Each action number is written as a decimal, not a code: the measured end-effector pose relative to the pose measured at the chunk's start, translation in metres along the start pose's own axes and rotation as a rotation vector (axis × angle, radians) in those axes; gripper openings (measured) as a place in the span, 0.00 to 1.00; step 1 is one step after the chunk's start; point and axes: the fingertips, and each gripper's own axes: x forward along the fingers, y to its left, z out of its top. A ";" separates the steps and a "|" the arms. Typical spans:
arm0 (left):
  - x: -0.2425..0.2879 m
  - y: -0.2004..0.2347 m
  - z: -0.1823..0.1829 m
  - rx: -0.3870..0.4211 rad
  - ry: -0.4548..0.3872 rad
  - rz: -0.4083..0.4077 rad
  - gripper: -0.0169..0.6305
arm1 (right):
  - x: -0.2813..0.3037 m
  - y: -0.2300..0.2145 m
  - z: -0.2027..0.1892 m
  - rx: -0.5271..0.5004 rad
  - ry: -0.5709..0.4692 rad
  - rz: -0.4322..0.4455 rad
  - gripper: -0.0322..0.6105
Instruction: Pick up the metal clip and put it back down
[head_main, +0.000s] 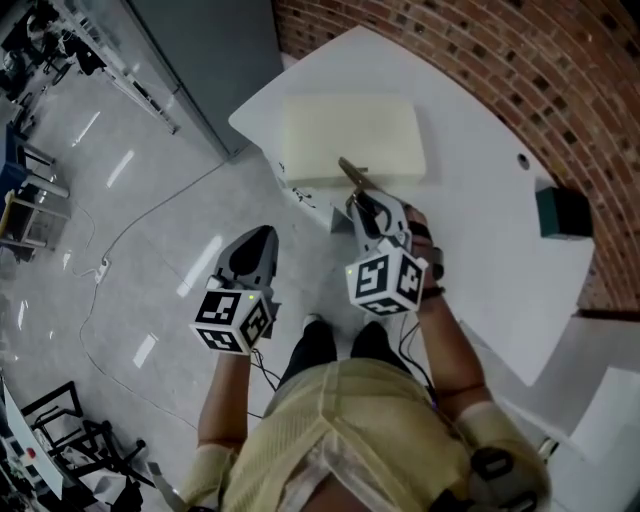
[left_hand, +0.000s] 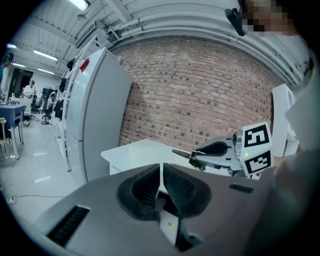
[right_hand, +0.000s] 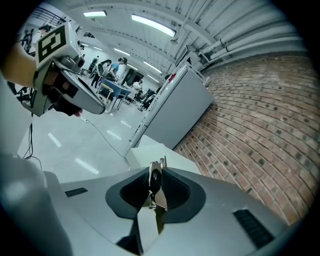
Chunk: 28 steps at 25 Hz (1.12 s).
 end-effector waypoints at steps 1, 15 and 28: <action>0.006 -0.010 0.002 -0.005 -0.004 -0.009 0.06 | -0.006 -0.005 -0.008 -0.003 0.005 0.001 0.14; 0.108 -0.129 0.001 0.057 0.067 -0.155 0.06 | -0.043 -0.091 -0.152 0.113 0.142 -0.092 0.10; 0.182 -0.237 -0.016 0.105 0.139 -0.287 0.06 | -0.086 -0.148 -0.279 0.228 0.266 -0.192 0.09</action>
